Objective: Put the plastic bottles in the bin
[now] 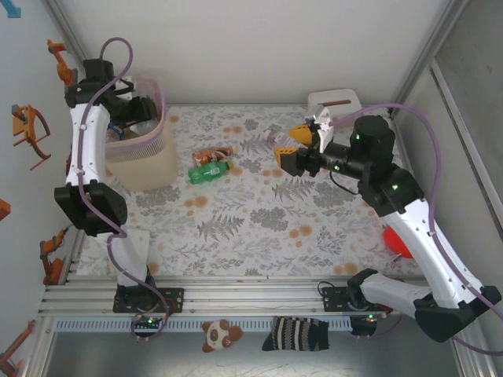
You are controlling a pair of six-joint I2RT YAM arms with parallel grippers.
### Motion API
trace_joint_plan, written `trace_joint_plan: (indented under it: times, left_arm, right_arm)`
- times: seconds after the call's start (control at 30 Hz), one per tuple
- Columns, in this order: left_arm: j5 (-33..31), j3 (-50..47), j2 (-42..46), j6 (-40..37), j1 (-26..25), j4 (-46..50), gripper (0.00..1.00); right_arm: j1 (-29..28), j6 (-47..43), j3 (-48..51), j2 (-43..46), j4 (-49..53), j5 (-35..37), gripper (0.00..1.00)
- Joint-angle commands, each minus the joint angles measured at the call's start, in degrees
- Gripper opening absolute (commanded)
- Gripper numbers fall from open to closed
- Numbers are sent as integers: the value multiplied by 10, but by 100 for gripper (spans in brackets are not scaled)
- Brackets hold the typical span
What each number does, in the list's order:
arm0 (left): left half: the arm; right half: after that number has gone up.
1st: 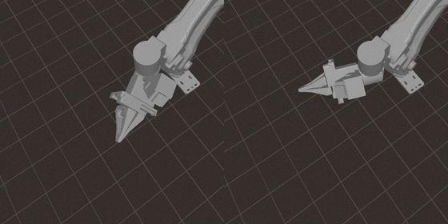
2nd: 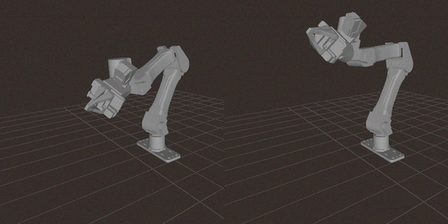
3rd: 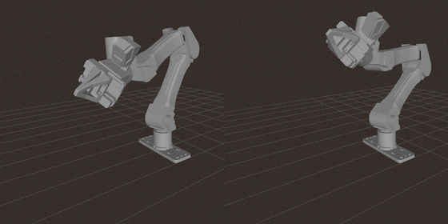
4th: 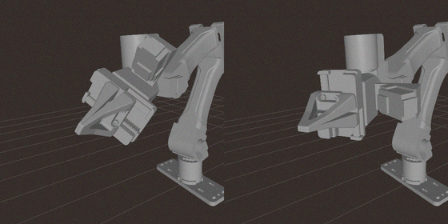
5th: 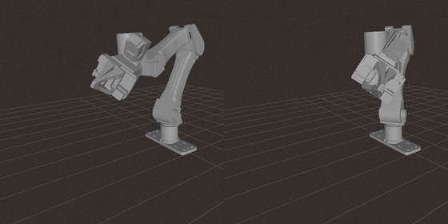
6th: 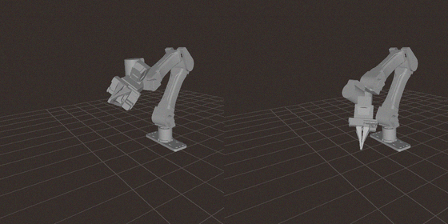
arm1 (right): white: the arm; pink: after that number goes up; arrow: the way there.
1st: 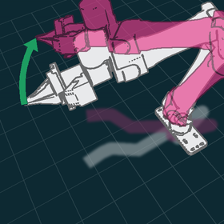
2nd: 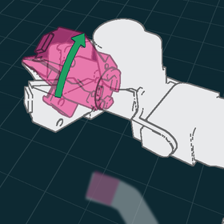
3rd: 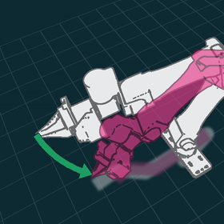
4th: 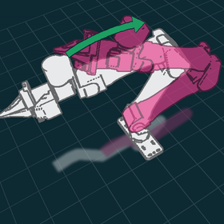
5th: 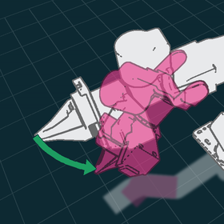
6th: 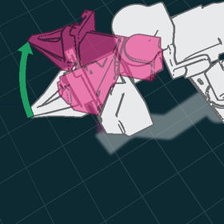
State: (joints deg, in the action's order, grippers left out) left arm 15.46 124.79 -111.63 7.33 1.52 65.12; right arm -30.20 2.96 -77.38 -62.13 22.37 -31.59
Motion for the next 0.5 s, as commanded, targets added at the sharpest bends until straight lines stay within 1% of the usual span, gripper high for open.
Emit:
trace_joint_plan:
  times: [0.0,0.03,0.1,0.2,0.37,0.47]
  left_arm:
    - [-3,31,-15,-18,1,44,65]
    - [-5,38,-12,-18,0,47,67]
    - [-14,46,1,-16,-3,45,74]
    - [-23,67,15,-14,-3,43,78]
    - [-11,97,27,-9,-5,40,77]
    - [9,101,28,-7,-7,36,69]
  right_arm:
    - [-3,-10,-21,9,5,5,70]
    - [-3,-10,-21,9,5,5,70]
    - [-3,-11,-21,9,6,5,70]
    - [-3,-12,-22,10,6,5,70]
    - [-3,-12,-21,8,4,5,70]
    - [-3,-13,-20,8,3,6,70]
